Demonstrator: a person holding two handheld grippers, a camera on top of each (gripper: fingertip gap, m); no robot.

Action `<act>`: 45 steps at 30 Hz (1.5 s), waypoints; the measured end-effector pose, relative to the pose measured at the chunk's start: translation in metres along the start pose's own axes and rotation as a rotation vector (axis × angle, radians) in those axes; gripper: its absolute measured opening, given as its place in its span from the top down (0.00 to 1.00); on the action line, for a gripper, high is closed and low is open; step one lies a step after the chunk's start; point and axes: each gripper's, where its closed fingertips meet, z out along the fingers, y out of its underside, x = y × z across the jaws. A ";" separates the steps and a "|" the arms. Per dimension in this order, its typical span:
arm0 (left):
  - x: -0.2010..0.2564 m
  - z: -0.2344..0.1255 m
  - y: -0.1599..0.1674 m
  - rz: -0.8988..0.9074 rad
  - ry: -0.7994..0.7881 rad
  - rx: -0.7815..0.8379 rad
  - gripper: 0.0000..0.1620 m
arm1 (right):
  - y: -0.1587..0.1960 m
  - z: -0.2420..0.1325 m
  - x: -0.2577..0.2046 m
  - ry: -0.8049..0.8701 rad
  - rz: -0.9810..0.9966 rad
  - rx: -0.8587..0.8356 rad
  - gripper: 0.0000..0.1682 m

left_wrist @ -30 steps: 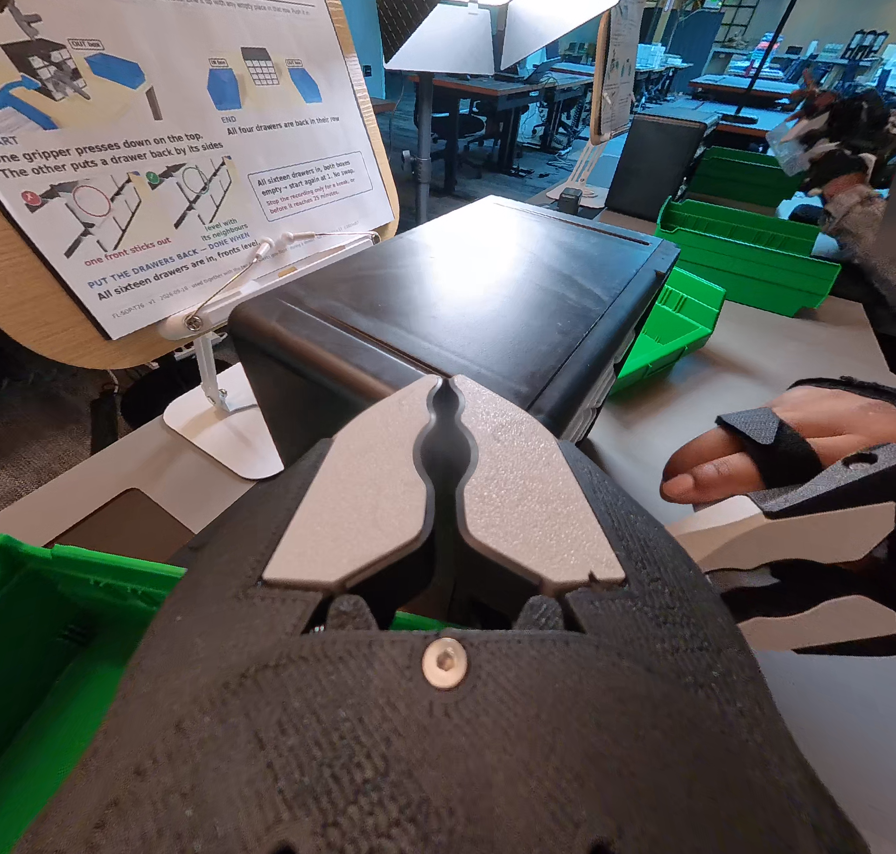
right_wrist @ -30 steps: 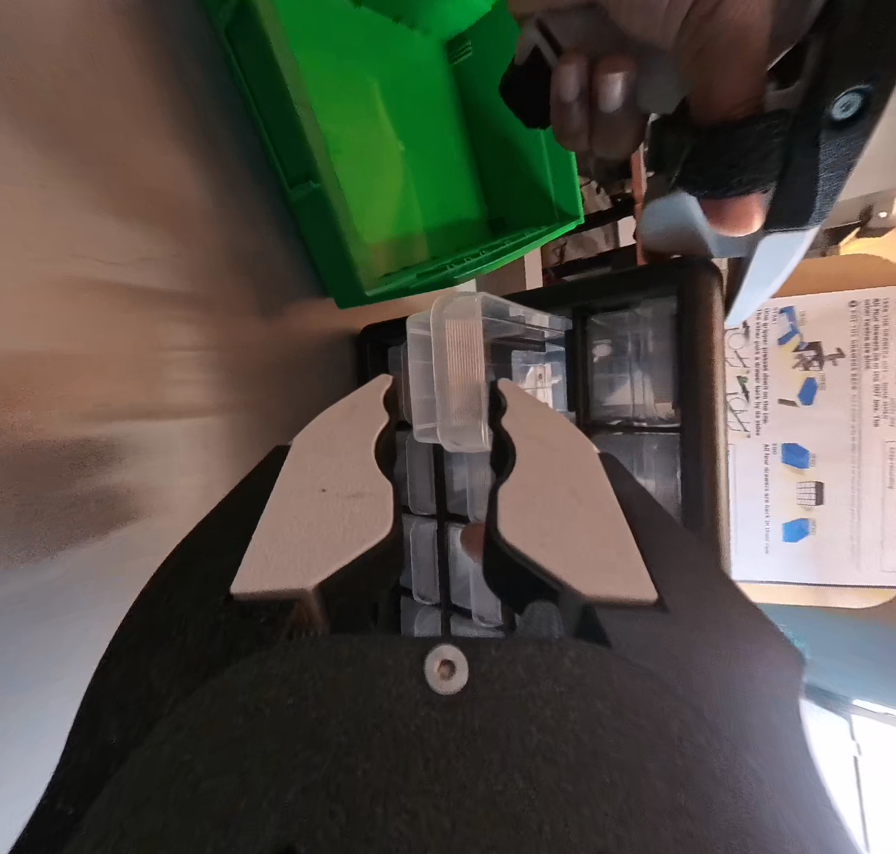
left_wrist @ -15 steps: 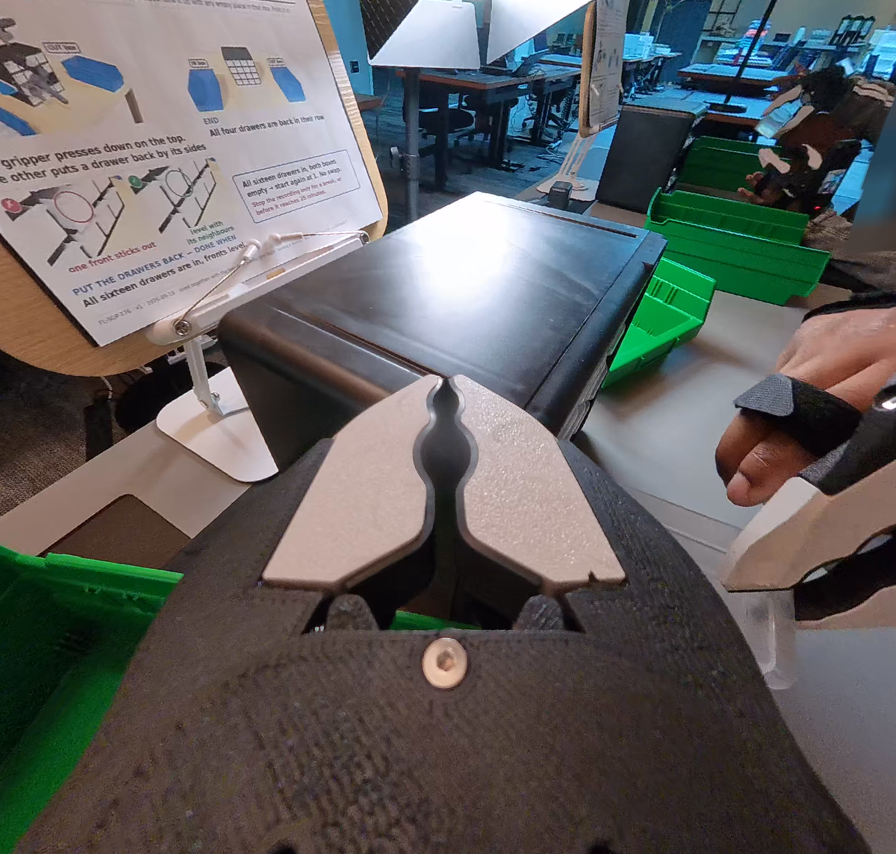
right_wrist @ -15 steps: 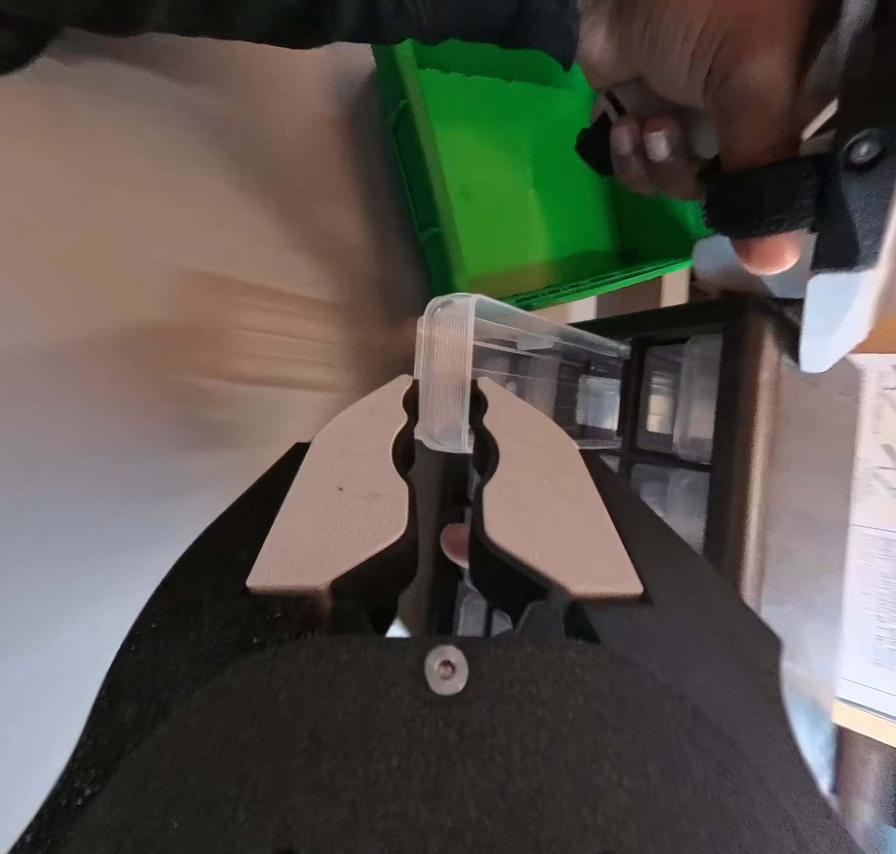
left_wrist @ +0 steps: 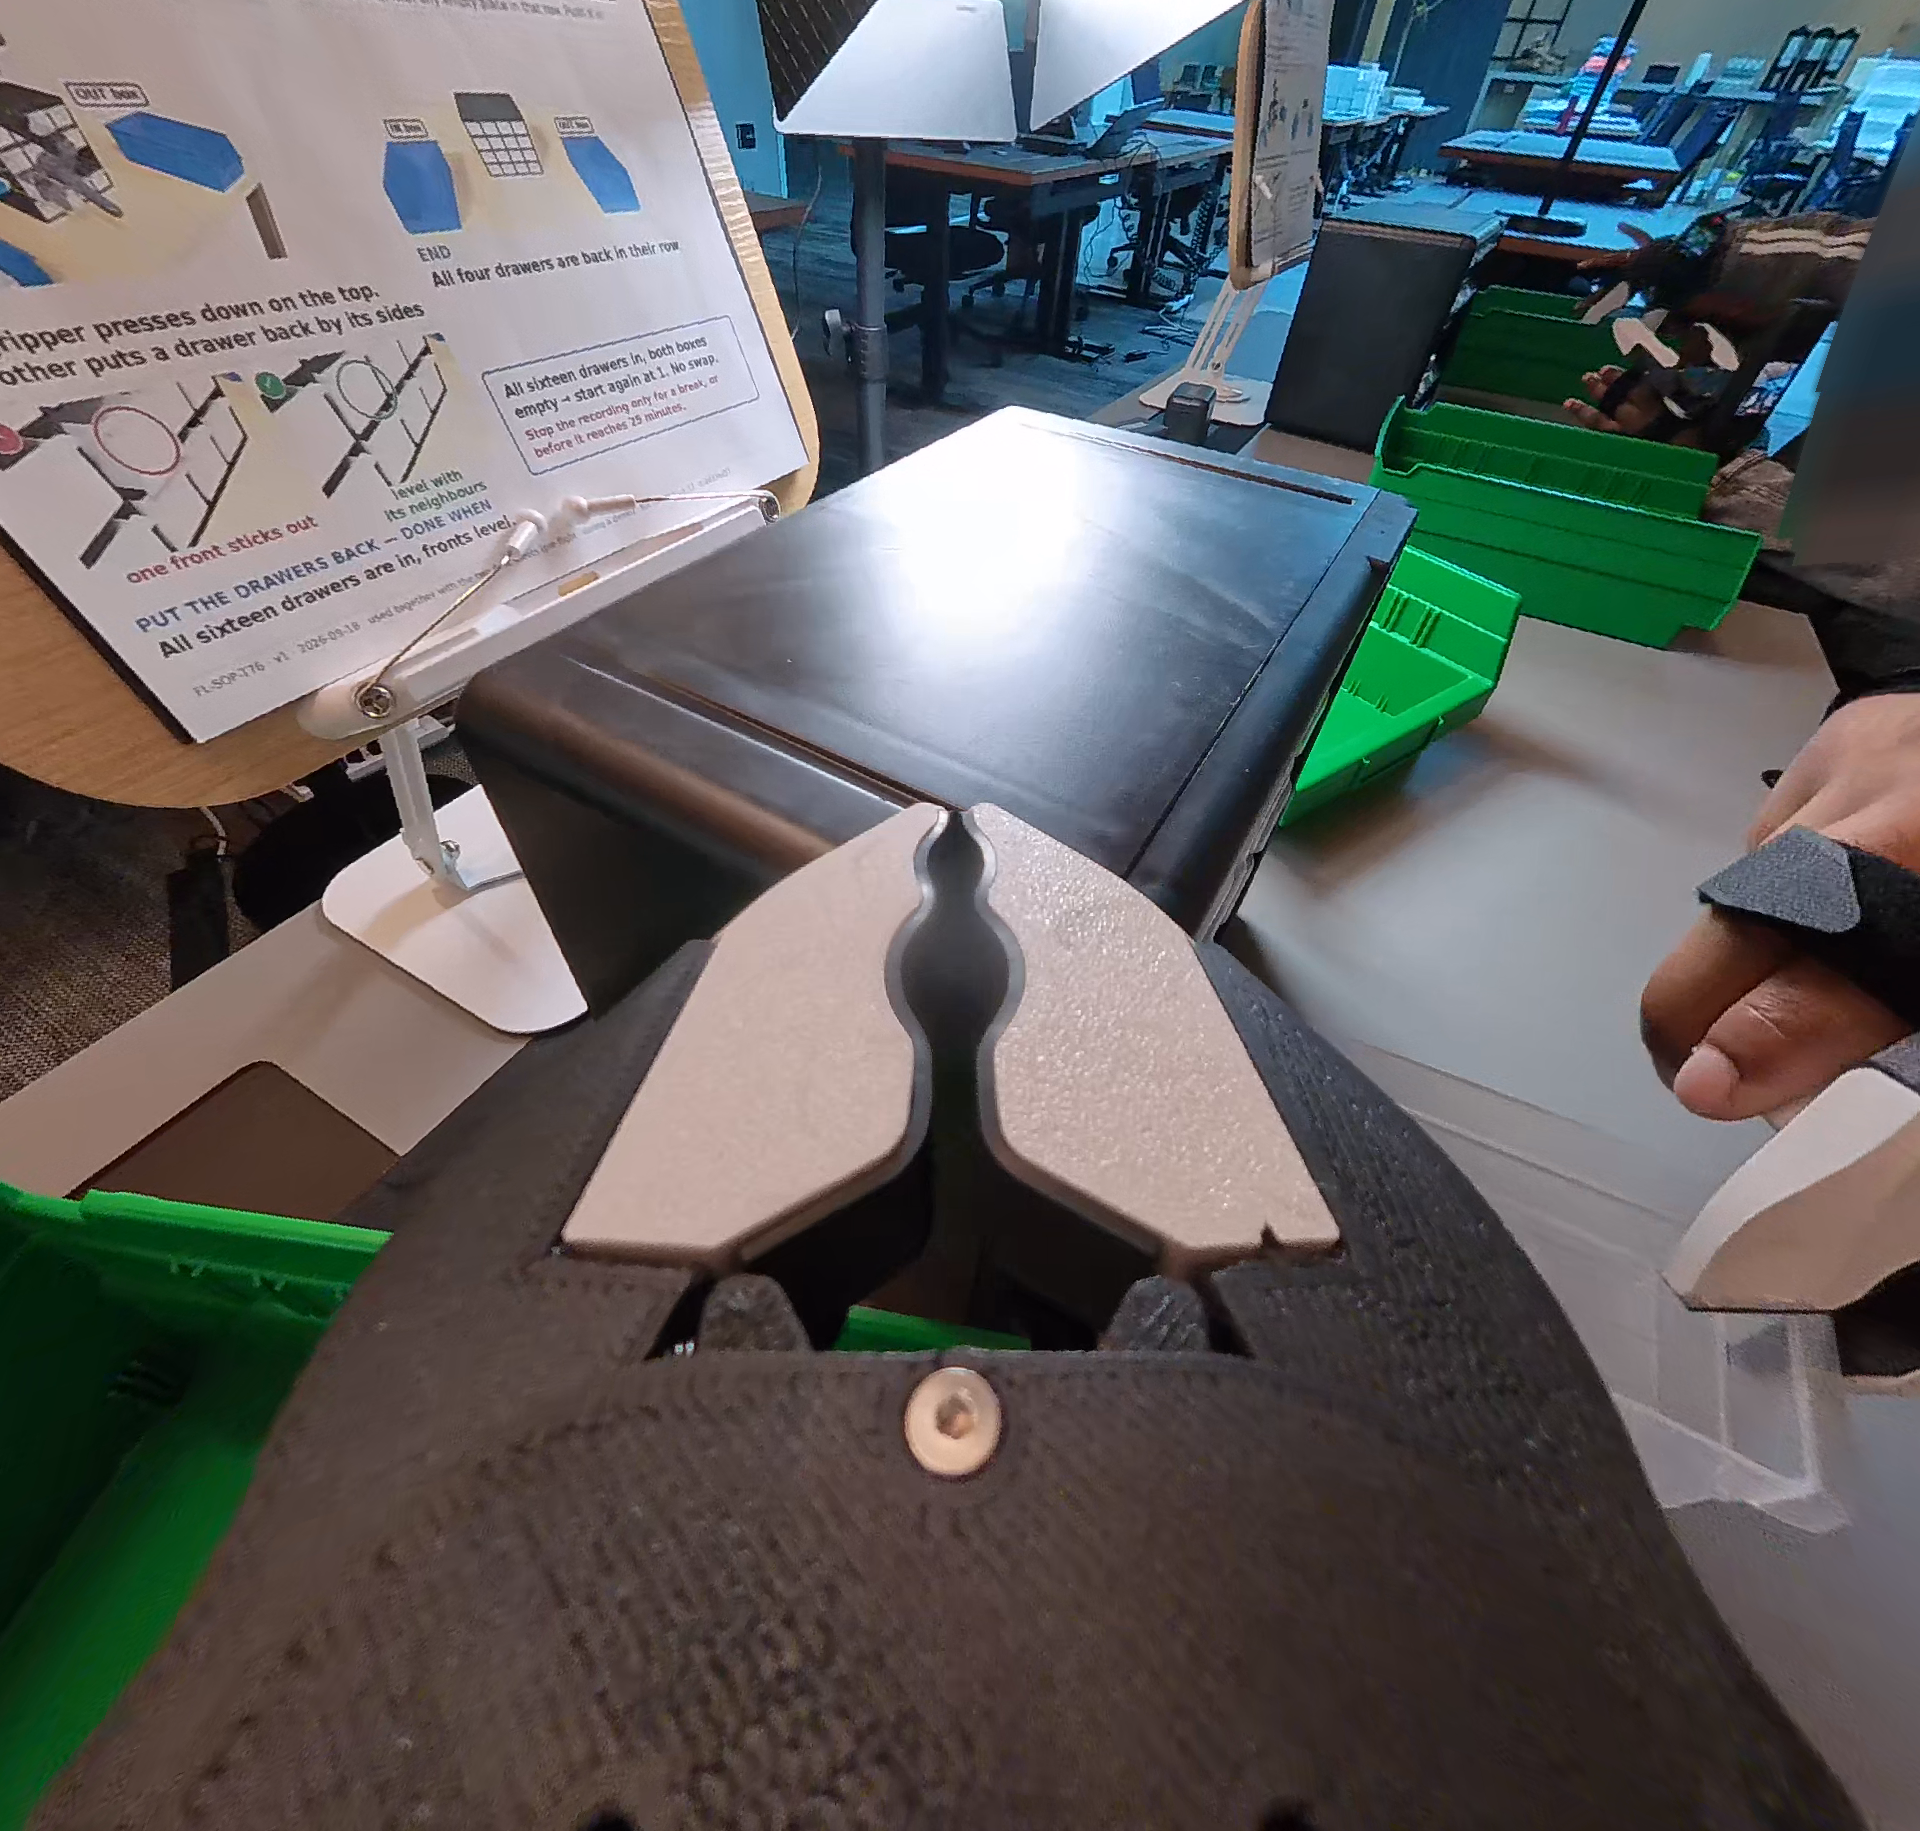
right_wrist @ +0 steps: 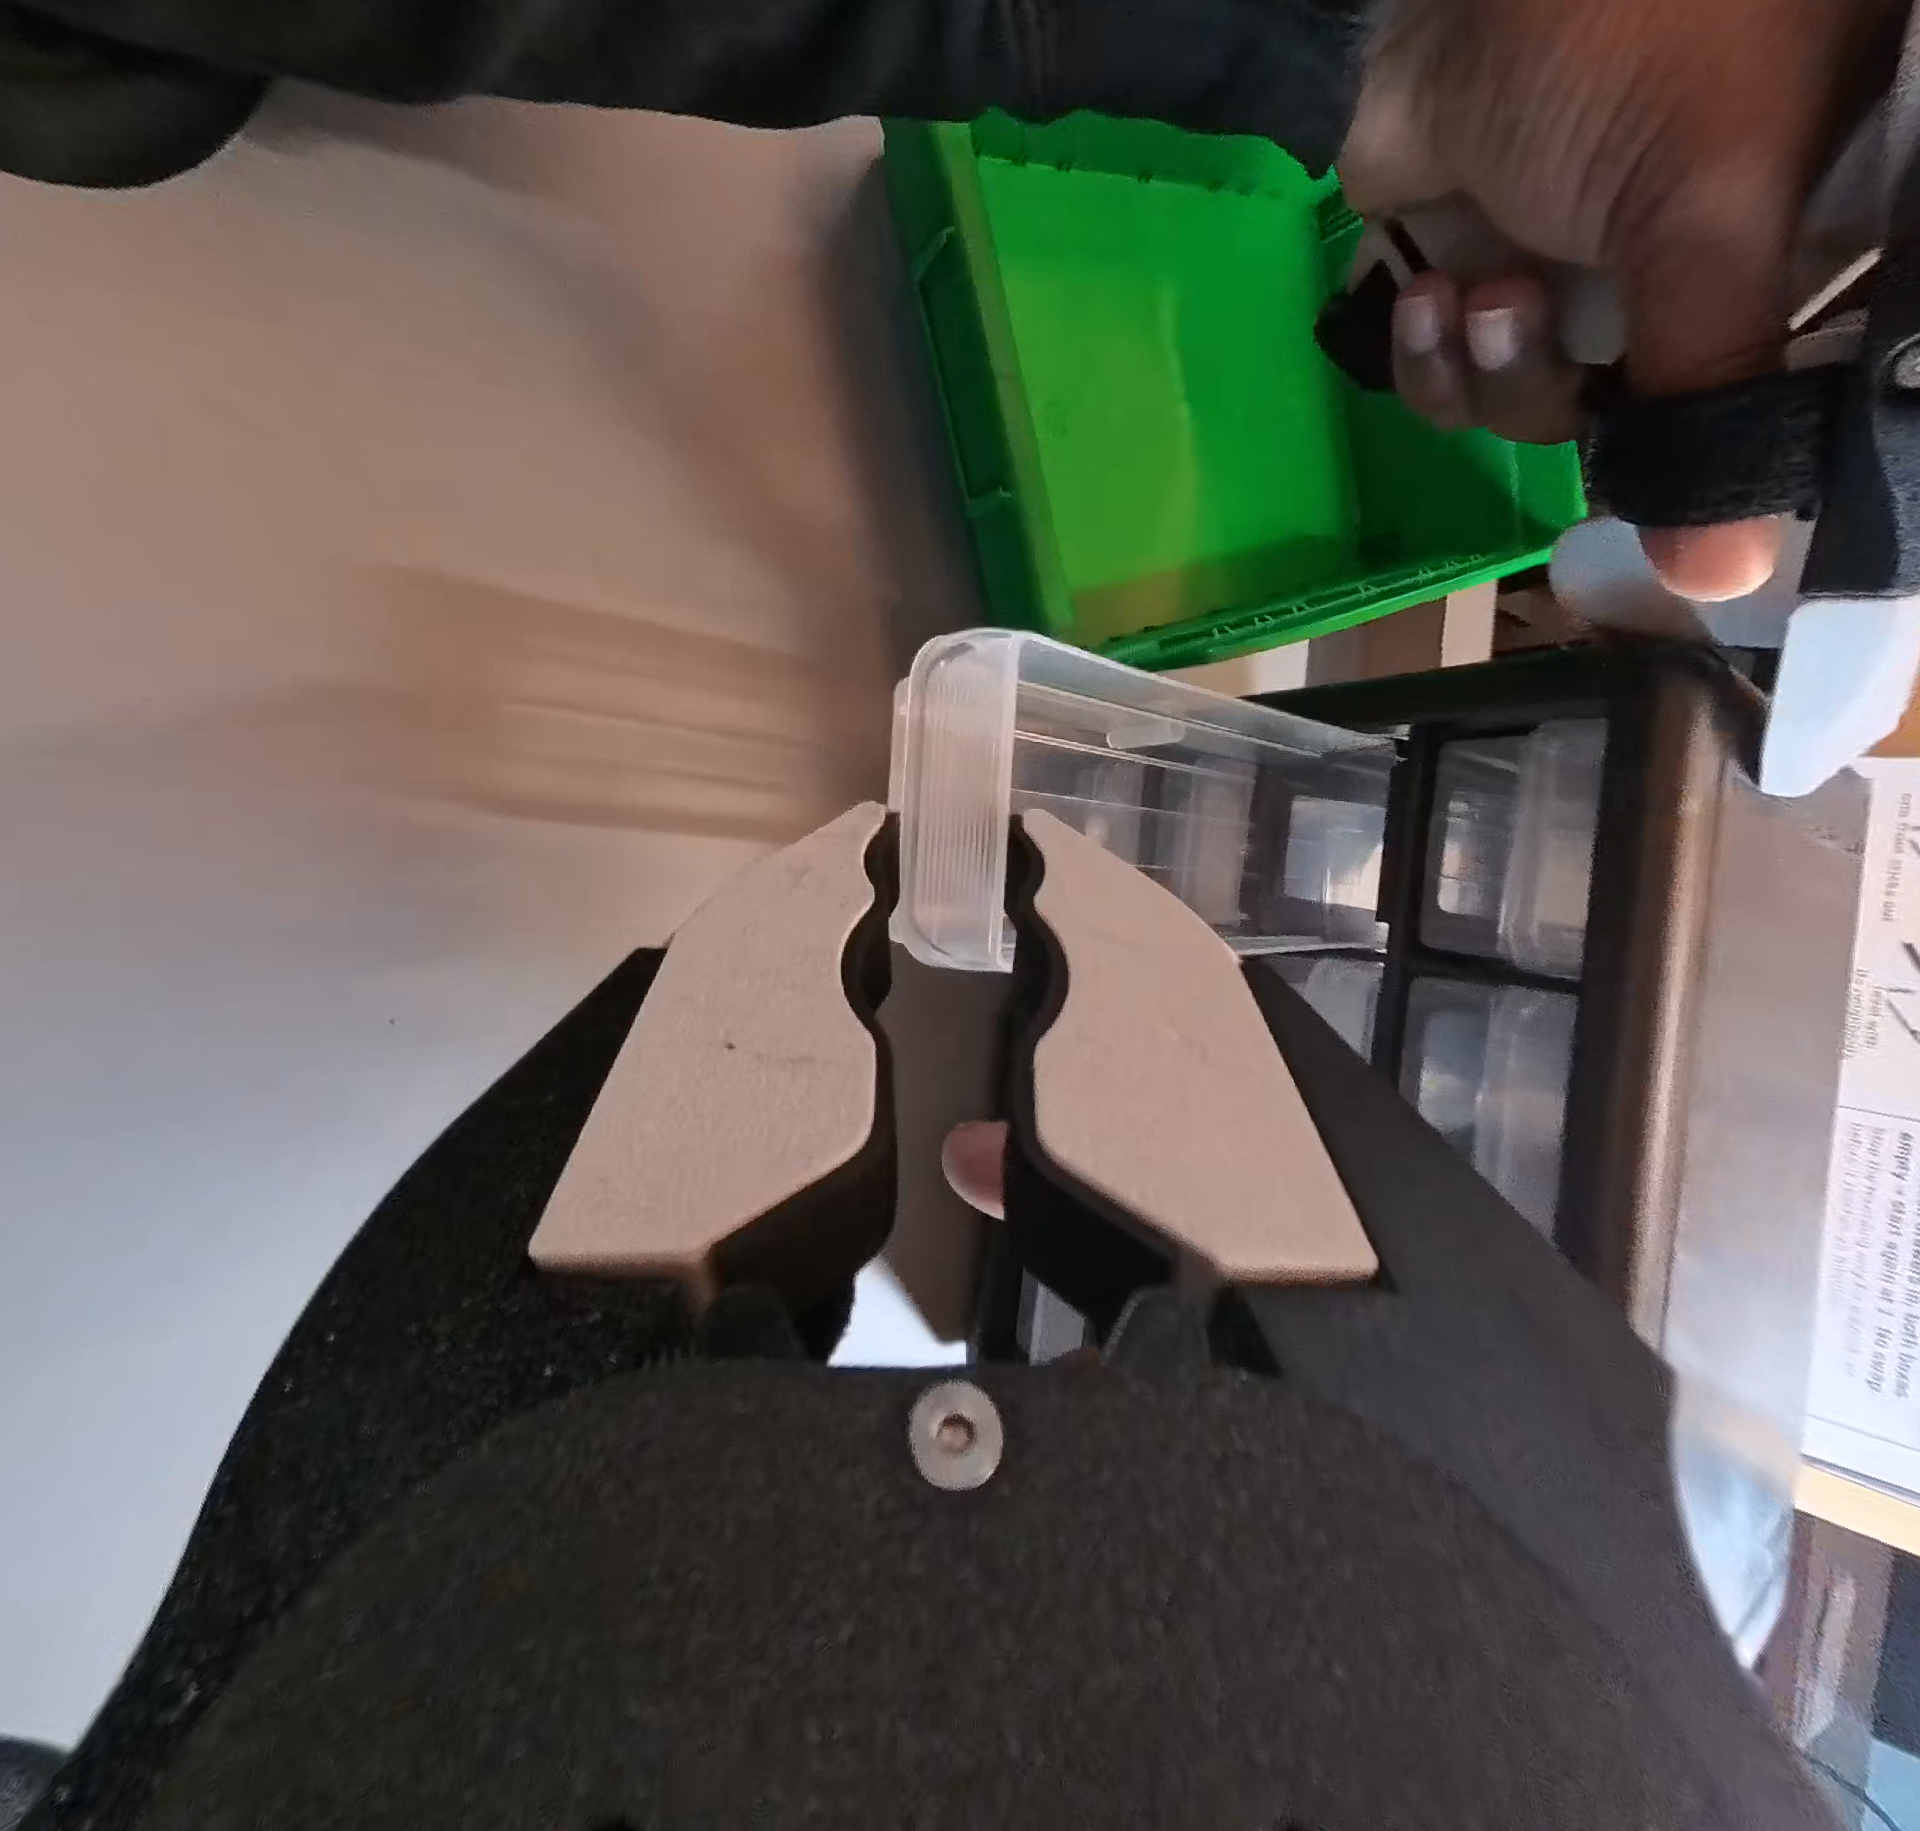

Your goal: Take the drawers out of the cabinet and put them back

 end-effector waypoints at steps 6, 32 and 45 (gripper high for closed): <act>0.001 0.000 0.000 0.000 0.001 -0.002 1.00 | -0.019 -0.024 0.010 -0.160 0.164 0.129 0.89; 0.000 0.000 0.000 0.018 -0.010 -0.002 1.00 | 0.107 -0.177 -0.025 0.018 0.467 0.074 0.89; 0.000 0.000 0.000 0.015 0.004 0.006 1.00 | 0.383 -0.087 0.128 0.532 1.170 -0.479 0.89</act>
